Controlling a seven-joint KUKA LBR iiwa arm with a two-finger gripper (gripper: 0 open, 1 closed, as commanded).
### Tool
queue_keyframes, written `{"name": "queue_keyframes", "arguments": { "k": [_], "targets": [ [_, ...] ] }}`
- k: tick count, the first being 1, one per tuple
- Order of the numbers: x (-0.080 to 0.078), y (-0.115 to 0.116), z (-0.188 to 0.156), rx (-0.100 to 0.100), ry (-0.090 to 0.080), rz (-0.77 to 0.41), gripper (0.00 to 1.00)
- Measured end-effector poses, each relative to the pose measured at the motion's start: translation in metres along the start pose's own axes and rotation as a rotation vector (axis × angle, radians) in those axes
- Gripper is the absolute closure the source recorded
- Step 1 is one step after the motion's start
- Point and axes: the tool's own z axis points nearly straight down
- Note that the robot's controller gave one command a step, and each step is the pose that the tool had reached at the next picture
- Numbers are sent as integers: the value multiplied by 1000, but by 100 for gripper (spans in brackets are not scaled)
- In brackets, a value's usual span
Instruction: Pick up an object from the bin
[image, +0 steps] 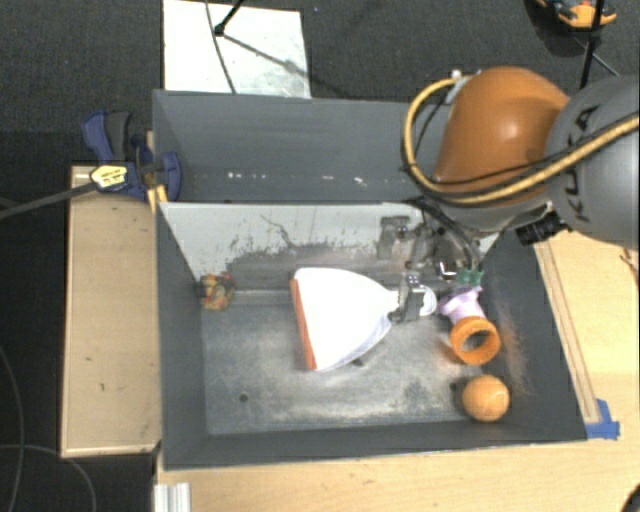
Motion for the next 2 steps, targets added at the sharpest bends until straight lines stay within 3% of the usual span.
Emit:
{"name": "queue_keyframes", "arguments": {
  "k": [1, 2],
  "targets": [
    [-1, 0, -5, 0, -8, 1, 0],
    [30, -11, 41, -1, -14, 42, 0]
  ]
}}
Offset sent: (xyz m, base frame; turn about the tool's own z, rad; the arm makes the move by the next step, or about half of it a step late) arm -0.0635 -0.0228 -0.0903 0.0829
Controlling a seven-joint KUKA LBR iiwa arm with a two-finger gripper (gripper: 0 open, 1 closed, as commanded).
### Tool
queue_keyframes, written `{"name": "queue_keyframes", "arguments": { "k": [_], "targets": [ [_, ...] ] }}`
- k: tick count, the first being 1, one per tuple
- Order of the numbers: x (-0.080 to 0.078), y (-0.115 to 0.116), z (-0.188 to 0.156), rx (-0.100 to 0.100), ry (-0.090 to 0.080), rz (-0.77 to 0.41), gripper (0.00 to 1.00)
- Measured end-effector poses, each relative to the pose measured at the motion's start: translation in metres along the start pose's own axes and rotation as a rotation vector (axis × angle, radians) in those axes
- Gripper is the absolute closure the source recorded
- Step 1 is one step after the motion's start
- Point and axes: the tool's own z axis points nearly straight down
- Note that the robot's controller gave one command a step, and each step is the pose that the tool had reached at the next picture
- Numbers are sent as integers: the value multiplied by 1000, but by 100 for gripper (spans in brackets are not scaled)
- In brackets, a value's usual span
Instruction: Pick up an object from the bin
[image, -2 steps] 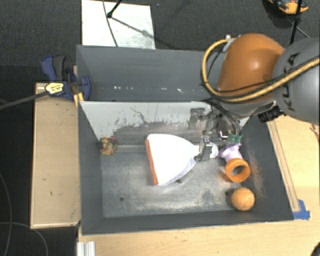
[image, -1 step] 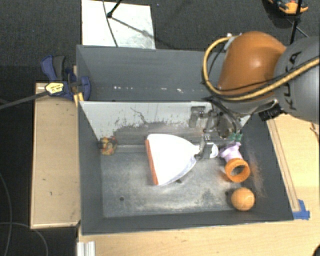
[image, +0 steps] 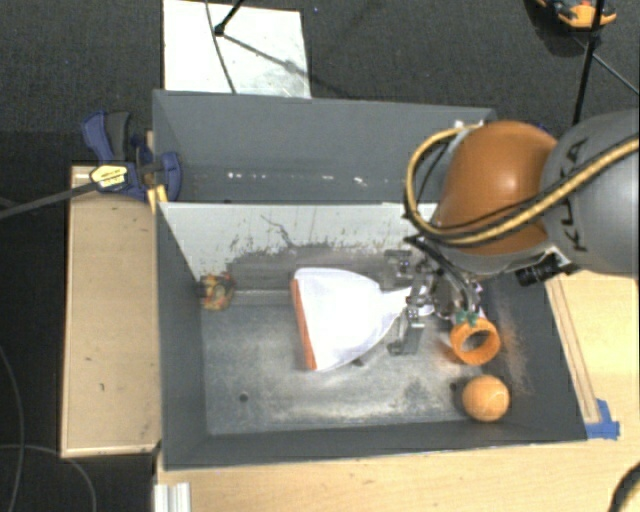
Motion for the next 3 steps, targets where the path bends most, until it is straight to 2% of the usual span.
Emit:
{"name": "queue_keyframes", "arguments": {
  "k": [1, 2, 3],
  "targets": [
    [20, -3, 54, 1, 5, 39, 0],
    [9, -12, 83, 0, 7, -76, 0],
    [27, 8, 121, 1, 9, 53, 100]
  ]
}}
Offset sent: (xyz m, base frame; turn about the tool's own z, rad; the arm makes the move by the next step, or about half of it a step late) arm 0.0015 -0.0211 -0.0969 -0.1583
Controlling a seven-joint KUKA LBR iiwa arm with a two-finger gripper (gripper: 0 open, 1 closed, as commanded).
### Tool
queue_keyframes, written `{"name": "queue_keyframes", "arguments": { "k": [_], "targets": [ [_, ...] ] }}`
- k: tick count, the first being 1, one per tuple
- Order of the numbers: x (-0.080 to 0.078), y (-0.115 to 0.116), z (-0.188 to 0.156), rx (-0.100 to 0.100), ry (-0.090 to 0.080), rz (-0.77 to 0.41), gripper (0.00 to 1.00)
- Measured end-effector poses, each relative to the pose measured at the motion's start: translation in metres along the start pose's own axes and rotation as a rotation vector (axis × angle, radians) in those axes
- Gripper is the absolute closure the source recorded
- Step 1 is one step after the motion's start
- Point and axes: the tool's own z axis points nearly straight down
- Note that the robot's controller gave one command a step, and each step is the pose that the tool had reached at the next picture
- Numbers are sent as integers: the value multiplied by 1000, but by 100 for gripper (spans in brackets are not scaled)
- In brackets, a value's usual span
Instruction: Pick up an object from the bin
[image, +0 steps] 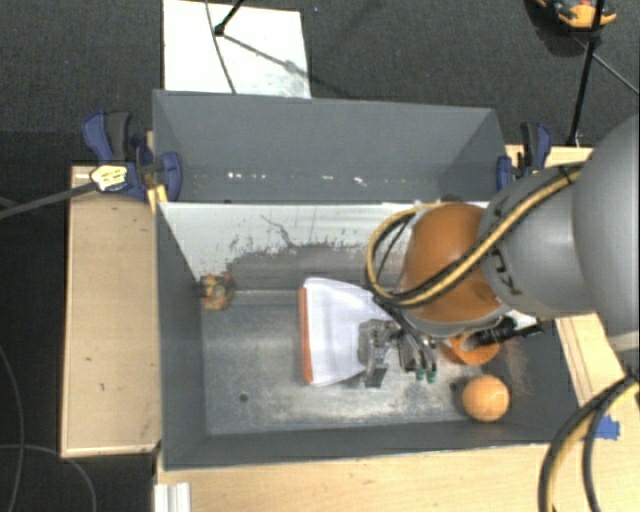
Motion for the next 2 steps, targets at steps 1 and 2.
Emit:
{"name": "queue_keyframes", "arguments": {
  "k": [1, 2],
  "targets": [
    [0, 0, 0, 0, 0, 1, 100],
    [-6, 20, -115, 0, -2, 10, 100]
  ]
}}
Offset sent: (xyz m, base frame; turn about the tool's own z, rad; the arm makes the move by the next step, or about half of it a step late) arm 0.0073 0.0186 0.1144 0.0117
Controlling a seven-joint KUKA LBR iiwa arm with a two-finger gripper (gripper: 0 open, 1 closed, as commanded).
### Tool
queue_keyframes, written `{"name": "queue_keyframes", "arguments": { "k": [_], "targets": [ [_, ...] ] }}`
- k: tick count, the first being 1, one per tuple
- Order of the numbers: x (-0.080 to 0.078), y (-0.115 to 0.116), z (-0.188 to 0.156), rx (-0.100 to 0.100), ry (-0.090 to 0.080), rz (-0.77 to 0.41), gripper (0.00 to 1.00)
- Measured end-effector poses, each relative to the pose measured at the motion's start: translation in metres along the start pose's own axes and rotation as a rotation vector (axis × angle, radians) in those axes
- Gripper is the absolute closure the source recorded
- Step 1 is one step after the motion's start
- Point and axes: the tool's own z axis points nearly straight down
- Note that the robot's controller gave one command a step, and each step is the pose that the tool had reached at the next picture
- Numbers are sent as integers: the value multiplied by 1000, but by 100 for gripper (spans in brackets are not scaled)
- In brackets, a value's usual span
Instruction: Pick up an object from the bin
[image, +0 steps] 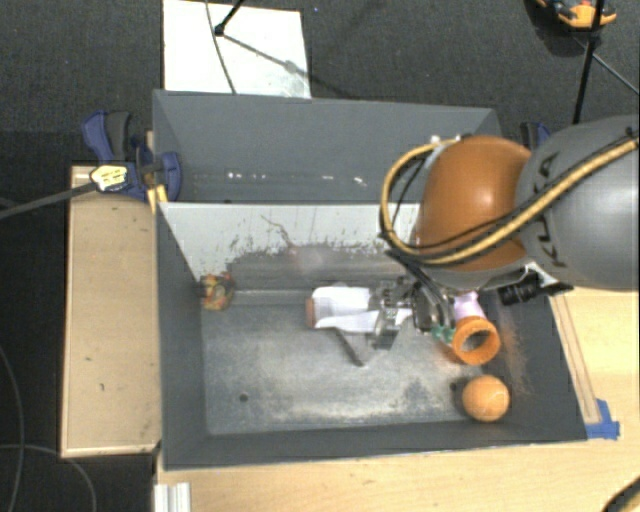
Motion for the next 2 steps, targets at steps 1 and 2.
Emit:
{"name": "queue_keyframes", "arguments": {
  "k": [1, 2],
  "targets": [
    [0, 0, 0, 0, 0, 0, 100],
    [-3, -5, -30, 0, 3, -3, 100]
  ]
}}
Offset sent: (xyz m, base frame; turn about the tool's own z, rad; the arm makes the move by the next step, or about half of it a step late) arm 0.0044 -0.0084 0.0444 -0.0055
